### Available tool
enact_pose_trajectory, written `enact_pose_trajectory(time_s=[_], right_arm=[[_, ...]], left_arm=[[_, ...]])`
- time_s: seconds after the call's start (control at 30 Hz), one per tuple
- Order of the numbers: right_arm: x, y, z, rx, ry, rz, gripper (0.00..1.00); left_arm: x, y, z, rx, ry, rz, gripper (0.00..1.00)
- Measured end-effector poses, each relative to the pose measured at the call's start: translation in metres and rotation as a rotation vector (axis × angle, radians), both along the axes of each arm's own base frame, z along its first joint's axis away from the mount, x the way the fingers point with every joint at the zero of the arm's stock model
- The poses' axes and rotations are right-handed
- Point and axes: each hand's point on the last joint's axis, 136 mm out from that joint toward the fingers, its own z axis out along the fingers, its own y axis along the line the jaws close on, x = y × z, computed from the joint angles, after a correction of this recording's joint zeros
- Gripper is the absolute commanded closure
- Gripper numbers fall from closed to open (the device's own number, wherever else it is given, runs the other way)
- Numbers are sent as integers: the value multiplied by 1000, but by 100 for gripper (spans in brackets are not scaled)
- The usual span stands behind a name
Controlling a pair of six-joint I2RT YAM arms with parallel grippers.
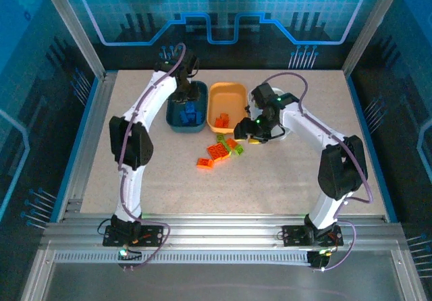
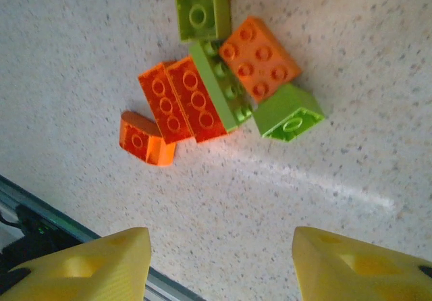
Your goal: Sort the legos into containers by color
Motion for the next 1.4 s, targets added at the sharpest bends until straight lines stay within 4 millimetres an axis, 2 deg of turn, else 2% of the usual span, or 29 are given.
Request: enact_pose_trajectory(time_s=[0.07, 0.17, 0.37, 0.6, 0.73, 1.0, 1.1, 1.2, 1.33, 1.4], right_arm=[[-10, 1, 0, -18, -1, 16, 41], [-22, 1, 0, -32, 5, 27, 41], [-29, -6, -6, -66, 22, 10, 41], [-31, -10, -6, -80, 20, -11, 41], [-34, -9, -7, -86, 24, -14, 41], [-37, -4, -8, -95, 24, -9, 41], [-37, -4, -8, -94, 21, -9, 41], [-35, -3, -7, -90, 15, -10, 41], [-29, -3, -6, -74, 3, -21, 41], [-24, -6, -6, -59, -4, -33, 41]], left_arm=[[4, 9, -19, 15, 41, 12, 69], [9, 19, -34, 26, 73, 21, 68], [12, 26, -48, 30, 99, 30, 66], [12, 23, -53, 16, 113, 26, 63], [11, 22, -53, 13, 114, 23, 53], [7, 21, -54, 4, 125, 22, 39], [-2, 23, -48, 4, 127, 15, 34], [-18, 23, -27, -4, 93, -26, 28], [-61, 12, 15, -1, 2, -179, 25], [-92, -6, 32, 11, -52, -320, 23]])
